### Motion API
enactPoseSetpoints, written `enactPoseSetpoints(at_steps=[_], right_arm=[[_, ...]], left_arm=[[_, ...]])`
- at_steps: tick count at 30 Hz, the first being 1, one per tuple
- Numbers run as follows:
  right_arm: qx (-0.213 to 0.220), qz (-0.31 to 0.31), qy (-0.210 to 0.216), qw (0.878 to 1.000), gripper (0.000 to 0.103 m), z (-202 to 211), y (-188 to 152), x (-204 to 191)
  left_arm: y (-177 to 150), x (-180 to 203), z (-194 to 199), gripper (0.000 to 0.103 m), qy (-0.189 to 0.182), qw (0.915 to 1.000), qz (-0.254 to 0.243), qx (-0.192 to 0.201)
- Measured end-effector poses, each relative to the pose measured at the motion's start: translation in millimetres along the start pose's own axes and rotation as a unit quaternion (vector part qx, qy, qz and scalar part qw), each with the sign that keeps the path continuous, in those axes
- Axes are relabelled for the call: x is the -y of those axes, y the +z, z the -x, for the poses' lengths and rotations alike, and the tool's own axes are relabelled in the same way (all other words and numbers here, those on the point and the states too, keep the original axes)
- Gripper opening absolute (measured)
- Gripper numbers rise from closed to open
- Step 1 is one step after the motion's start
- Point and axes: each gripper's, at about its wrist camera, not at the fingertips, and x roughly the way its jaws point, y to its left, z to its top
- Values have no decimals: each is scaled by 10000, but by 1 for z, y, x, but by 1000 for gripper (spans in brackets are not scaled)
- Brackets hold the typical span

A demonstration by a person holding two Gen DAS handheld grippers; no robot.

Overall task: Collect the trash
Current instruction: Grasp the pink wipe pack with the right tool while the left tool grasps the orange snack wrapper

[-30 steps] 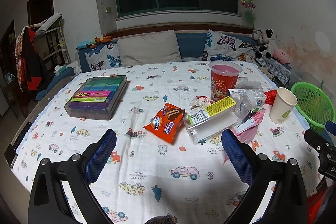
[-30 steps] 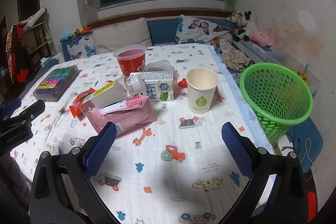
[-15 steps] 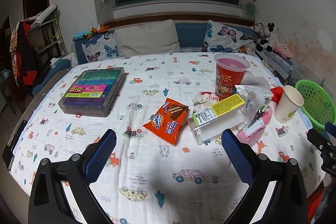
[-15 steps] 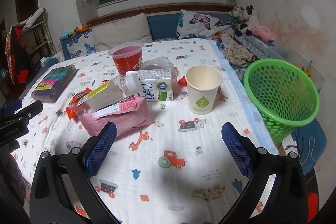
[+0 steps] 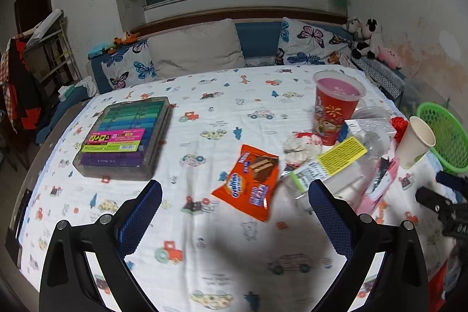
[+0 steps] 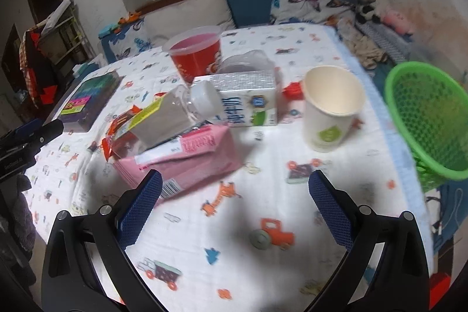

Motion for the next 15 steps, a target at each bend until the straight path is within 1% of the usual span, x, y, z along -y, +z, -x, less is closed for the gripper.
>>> enactPoseSetpoints(at_steps=[4, 7, 9, 13, 15], right_arm=[[-191, -159, 142, 9996, 97, -19, 12, -5], [-423, -434, 303, 9977, 97, -35, 18, -3], [-528, -585, 396, 9961, 97, -45, 20, -3], [-634, -712, 301, 9950, 95, -62, 19, -6], [-738, -861, 445, 9926, 94, -68, 17, -4]], left_arm=[[2, -9, 2, 97, 174, 9997, -115, 96], [3, -15, 0, 97, 169, 9998, -110, 73], [3, -17, -3, 97, 241, 9995, -199, 65], [2, -25, -4, 97, 112, 9998, -126, 48], [0, -30, -6, 97, 72, 10000, -48, 35]])
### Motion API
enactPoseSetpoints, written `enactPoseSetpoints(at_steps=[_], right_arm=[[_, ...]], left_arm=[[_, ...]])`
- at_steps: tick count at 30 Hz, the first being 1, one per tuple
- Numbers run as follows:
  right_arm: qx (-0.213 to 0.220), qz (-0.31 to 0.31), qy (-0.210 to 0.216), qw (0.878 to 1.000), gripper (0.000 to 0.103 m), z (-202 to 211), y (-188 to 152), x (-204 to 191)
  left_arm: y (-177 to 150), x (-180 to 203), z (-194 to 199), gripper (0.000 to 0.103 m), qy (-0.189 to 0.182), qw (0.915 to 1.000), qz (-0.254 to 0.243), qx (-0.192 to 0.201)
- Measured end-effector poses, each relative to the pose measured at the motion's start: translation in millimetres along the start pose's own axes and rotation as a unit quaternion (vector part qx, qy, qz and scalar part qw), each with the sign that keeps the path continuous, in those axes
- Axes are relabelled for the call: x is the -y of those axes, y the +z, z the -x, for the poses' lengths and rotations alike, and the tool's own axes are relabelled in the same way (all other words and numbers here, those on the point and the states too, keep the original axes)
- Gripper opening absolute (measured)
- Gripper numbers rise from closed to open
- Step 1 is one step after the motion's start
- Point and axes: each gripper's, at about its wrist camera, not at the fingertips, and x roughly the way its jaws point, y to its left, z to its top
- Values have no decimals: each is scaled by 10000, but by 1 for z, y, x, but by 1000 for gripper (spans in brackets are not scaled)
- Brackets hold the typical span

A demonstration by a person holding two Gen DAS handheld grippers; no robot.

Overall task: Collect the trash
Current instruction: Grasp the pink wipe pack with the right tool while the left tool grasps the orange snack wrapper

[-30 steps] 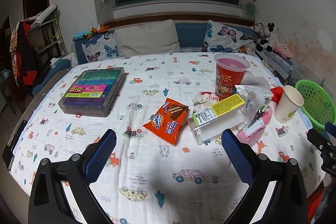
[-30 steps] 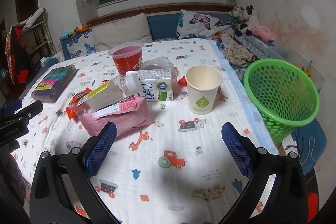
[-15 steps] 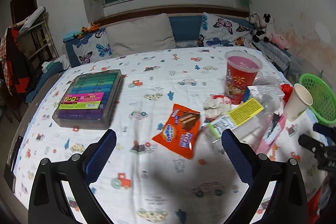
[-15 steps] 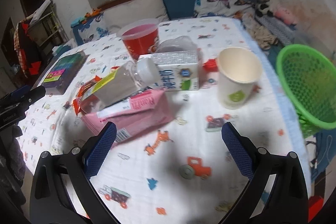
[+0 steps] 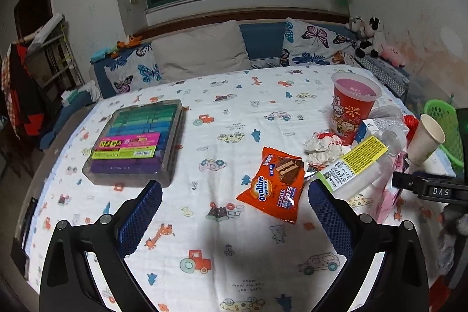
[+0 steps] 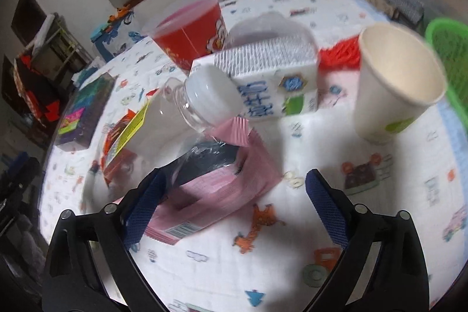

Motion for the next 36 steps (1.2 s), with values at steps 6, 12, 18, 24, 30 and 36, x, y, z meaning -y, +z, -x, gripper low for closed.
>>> enactPoseSetpoints(at_steps=[6, 12, 18, 24, 30, 36], right_arm=[[-294, -599, 574, 9961, 80, -15, -8, 13], [-145, -637, 738, 9951, 59, -1, -14, 19], [82, -656, 806, 9945, 43, 29, -24, 32], [393, -366, 520, 9972, 42, 58, -33, 34], [346, -290, 412, 9981, 43, 54, -37, 25], [279, -526, 372, 9975, 61, 47, -32, 20]], left_arm=[[-10, -5, -17, 97, -127, 9995, -124, -278], [-15, 2, -44, 97, -472, 9973, -67, -562], [-3, 12, -78, 97, -740, 9941, -111, -788], [12, 11, -110, 97, -1261, 9860, -51, -1091], [16, 8, -132, 96, -1476, 9793, -5, -1385], [10, 11, -144, 96, -1626, 9735, -165, -1602]])
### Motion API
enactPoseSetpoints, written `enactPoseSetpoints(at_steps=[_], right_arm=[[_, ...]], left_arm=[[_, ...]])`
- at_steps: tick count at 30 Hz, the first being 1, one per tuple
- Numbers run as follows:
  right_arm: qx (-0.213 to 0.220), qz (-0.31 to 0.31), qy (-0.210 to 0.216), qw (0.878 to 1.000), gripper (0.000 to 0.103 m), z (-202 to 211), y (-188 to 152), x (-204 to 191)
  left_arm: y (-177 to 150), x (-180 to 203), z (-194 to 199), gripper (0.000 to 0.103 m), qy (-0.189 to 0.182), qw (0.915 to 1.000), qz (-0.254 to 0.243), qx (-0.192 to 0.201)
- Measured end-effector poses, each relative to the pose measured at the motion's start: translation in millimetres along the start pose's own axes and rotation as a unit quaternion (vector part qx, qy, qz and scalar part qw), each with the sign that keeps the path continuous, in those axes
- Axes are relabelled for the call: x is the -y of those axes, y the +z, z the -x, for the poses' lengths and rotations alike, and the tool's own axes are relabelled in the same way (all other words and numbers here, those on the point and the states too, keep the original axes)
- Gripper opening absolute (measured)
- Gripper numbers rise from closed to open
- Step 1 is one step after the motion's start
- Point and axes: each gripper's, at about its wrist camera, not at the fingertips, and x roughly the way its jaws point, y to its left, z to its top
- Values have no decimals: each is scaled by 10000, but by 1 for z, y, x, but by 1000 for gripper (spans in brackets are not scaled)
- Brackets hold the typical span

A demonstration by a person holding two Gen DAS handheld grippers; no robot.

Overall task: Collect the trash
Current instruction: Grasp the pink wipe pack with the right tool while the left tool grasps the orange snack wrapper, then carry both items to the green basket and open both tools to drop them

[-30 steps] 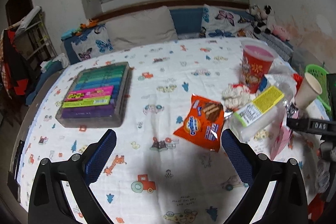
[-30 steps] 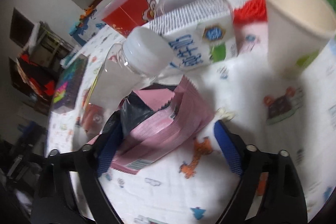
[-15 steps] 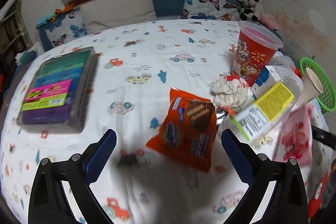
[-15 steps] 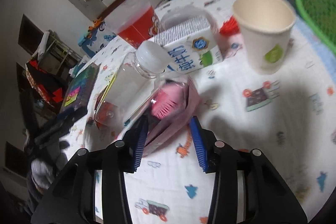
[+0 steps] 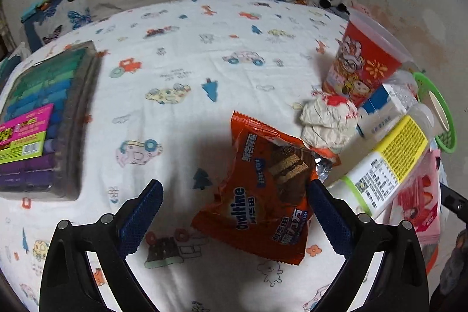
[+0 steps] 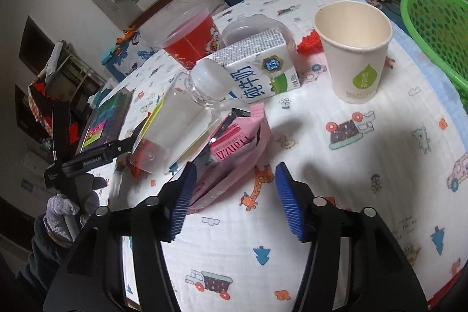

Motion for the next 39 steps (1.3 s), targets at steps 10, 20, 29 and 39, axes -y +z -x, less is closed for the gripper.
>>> enactPoseSetpoints(at_steps=[10, 20, 29, 39], right_arm=[[-69, -34, 188, 9998, 74, 0, -2, -9], [-248, -181, -374, 9988, 65, -28, 2, -10], [-164, -20, -156, 9997, 19, -22, -9, 0], [-158, 338, -220, 9991, 16, -5, -17, 3]], left_arm=[[-12, -4, -11, 60, -337, 9991, 54, -270], [-25, -11, 15, 55, -357, 9986, 373, 58], [-42, -18, 59, 55, -563, 9947, 743, 430], [-46, 15, 105, 55, -658, 9928, 568, 823]])
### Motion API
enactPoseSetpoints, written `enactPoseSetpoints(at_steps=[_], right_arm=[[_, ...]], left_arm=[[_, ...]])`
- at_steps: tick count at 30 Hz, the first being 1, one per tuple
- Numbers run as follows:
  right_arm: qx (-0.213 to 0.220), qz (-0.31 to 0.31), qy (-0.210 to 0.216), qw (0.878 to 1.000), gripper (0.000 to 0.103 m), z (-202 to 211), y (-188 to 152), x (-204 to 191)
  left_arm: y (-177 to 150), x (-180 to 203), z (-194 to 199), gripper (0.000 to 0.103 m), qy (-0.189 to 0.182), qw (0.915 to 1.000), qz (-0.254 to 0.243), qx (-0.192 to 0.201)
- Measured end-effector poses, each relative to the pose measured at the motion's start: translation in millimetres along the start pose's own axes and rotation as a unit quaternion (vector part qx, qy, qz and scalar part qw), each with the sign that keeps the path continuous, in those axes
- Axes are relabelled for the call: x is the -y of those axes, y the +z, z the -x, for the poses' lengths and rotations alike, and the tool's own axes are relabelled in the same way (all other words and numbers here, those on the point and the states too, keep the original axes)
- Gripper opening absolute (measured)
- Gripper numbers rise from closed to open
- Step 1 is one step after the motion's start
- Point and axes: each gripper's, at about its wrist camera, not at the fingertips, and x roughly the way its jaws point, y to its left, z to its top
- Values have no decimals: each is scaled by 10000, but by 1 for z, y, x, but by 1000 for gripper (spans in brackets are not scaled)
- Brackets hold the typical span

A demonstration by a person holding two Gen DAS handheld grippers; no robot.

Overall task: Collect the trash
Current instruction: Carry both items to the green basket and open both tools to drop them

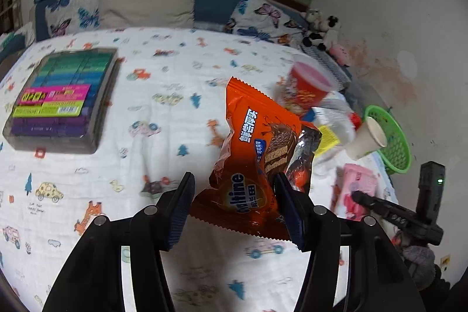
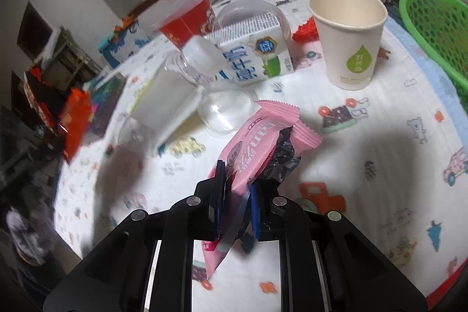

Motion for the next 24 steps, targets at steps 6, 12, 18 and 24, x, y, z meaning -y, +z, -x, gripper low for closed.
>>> enactPoseSetpoints(at_steps=[6, 12, 18, 24], right_arm=[[232, -7, 90, 9997, 14, 17, -6, 11], [390, -311, 229, 9985, 12, 42, -3, 36], [813, -513, 173, 9952, 10, 83, 12, 69], [1238, -631, -287, 9899, 10, 116, 44, 115]], left_arm=[[7, 39, 3, 55, -270, 9993, -274, 26], [18, 90, -8, 55, -561, 9960, -700, -45], [34, 145, -24, 55, -929, 9909, -972, -76], [49, 194, -41, 55, -1113, 9859, -1243, -135]])
